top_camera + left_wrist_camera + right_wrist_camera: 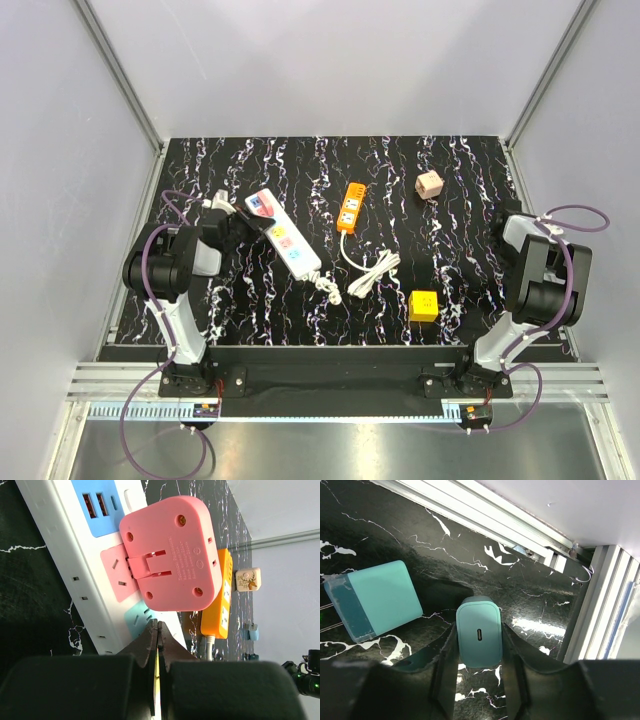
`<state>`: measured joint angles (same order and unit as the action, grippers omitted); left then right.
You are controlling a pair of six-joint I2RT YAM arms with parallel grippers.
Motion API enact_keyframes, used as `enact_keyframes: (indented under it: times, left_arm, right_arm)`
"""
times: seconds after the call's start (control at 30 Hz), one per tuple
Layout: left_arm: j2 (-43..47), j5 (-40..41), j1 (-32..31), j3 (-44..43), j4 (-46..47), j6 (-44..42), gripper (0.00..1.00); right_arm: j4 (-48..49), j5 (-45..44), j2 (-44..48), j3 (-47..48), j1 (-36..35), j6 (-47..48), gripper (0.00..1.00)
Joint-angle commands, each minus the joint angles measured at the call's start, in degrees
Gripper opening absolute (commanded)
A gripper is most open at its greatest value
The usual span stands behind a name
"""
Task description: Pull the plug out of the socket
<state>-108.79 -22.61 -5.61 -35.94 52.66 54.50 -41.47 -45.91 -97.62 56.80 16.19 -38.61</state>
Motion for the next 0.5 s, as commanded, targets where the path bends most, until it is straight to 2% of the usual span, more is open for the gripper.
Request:
enact_keyframes:
  times: [0.0,0.03,0.13,0.37,0.47]
  left_arm:
    - [-0.7,-1.5,-0.1,2.2,-4.2,-1.6,0.0]
    - [-0.5,-1.4,-0.1,2.3,-4.1,-1.6,0.0]
    - [-0.5,-1.3,-0.1,2.4,-4.1,-1.5,0.0]
    - [-0.4,-1.2,-0.1,2.5,-3.9,-1.7,0.0]
    - [0.3,-1.0,-0.2,2.8,-3.8,-2.0,0.0]
  right_arm:
    - [1.9,-2.5,0.7,1.4,0.2,1.1,0.48]
    - [2.1,-2.5,0.8,1.4,0.2,1.3,0.62]
    - [2.5,-2.3,1.9,1.1,0.2,1.9,0.86]
    - [2.2,0.1,6.6,1.6,-0.9,4.8,0.96]
    - [1.2,-1.8,8.7,3.1,-5.4,7.1,0.99]
